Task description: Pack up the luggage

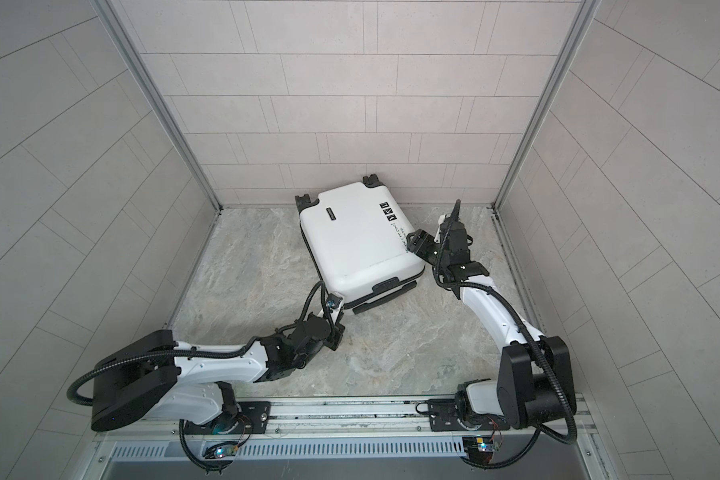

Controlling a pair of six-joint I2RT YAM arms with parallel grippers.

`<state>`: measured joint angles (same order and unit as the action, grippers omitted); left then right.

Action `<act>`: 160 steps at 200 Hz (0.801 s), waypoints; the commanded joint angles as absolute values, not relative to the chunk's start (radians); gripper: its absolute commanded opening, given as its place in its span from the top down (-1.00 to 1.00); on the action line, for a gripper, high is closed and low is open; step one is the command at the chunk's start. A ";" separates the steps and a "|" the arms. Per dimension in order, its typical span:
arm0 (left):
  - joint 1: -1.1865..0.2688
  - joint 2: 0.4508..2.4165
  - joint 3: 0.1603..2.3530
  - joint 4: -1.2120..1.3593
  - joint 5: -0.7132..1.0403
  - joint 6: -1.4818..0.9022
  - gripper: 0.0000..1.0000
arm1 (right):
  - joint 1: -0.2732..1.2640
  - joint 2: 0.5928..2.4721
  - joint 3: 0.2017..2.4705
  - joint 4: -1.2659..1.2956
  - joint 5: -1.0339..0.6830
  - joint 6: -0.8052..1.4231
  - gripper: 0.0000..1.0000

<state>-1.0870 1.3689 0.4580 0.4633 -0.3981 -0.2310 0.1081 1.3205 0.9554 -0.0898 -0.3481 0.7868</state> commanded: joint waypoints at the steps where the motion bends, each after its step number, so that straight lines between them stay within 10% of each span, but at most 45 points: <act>1: -1.097 1.345 0.514 0.652 -0.374 -0.251 1.00 | 0.042 1.267 0.945 -0.344 -0.461 0.742 -0.58; 69: -1.084 1.315 0.492 0.616 -0.395 -0.282 1.00 | -0.067 1.124 0.834 -0.505 -0.427 0.614 -0.57; 80: -1.084 1.313 0.489 0.611 -0.393 -0.286 1.00 | -0.073 1.109 0.832 -0.541 -0.390 0.594 -0.98; 160: -1.081 1.297 0.482 0.571 -0.405 -0.304 1.00 | -0.149 0.989 0.652 -0.357 -0.345 0.675 -0.95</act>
<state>-1.0843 1.3384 0.4576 0.4770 -0.3748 -0.2852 -0.1440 0.9920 0.7124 -0.4427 -0.3763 0.6373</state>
